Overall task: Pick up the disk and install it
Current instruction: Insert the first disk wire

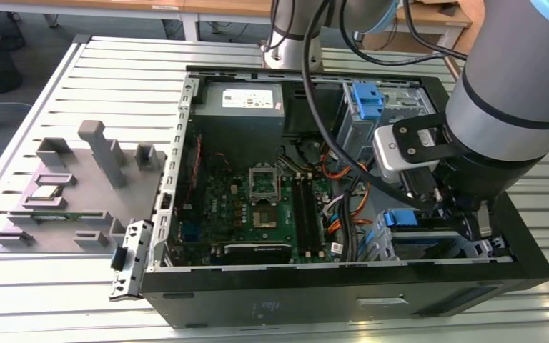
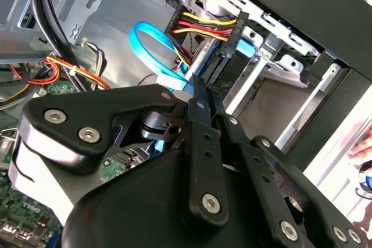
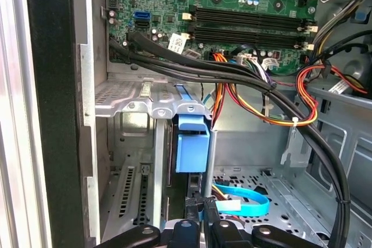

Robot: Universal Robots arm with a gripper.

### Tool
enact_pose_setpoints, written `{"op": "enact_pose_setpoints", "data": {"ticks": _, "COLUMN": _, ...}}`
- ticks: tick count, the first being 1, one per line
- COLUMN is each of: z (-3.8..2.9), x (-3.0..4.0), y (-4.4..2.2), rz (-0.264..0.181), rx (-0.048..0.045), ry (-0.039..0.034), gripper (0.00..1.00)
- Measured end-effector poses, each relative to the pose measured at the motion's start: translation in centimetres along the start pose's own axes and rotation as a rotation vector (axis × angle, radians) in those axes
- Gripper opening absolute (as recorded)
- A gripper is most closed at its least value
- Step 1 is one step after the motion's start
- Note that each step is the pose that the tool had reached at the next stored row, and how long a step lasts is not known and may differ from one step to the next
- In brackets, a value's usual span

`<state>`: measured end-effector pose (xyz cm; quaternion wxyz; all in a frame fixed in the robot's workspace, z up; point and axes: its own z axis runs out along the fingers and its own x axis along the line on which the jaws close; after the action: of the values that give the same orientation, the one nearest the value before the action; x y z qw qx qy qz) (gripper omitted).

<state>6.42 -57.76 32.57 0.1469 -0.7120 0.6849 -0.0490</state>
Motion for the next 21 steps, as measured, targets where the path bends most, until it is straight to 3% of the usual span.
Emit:
{"op": "enact_pose_setpoints", "data": {"ticks": 16, "z": 0.15, "x": 0.02, "y": 0.04, "rz": 0.0, "rx": 0.0001, "ry": -0.0005, "gripper": 0.17}}
{"op": "enact_pose_setpoints", "data": {"ticks": 17, "z": 0.14, "x": 0.02, "y": 0.04, "rz": 0.0, "rx": 0.0, "ry": -0.0002, "gripper": 0.24}}
{"op": "enact_pose_setpoints", "data": {"ticks": 21, "z": 0.1, "x": 0.02, "y": 0.03, "rz": 0.0, "rx": 0.0, "ry": -0.0001, "gripper": 0.24}}
